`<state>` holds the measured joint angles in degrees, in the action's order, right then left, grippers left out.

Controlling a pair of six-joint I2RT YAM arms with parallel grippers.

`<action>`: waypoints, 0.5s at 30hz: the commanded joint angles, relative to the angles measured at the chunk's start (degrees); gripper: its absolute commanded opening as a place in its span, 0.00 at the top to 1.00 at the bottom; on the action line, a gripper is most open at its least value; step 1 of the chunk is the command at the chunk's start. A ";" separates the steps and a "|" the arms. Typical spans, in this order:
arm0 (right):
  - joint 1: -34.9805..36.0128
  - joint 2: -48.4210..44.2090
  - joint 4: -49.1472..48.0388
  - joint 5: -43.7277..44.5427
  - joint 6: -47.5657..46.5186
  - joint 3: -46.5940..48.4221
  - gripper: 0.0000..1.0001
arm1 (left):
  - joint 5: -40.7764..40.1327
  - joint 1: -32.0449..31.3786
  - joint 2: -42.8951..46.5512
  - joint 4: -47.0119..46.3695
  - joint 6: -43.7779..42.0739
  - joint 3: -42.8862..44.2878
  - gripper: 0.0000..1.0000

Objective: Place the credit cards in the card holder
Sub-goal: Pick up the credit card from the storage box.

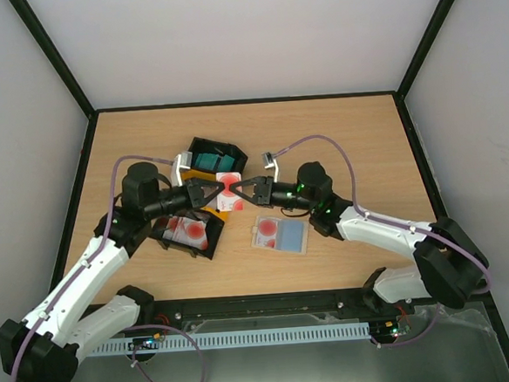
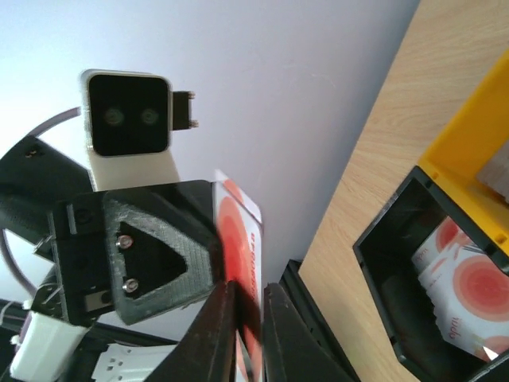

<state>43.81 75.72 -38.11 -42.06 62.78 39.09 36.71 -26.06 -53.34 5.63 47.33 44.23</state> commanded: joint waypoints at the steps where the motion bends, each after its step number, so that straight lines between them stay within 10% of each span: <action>1: -0.60 -3.40 -3.80 -0.74 1.98 -0.78 0.93 | 3.24 0.87 0.32 -1.77 1.40 1.64 0.87; 15: -2.98 -5.80 -7.49 -3.58 5.39 -1.52 0.98 | 7.06 1.74 0.60 -3.30 3.36 -0.69 0.84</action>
<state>40.93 71.24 -40.73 -43.20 66.41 38.02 41.32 -24.67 -52.49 3.86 50.35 44.23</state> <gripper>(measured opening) 0.023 0.159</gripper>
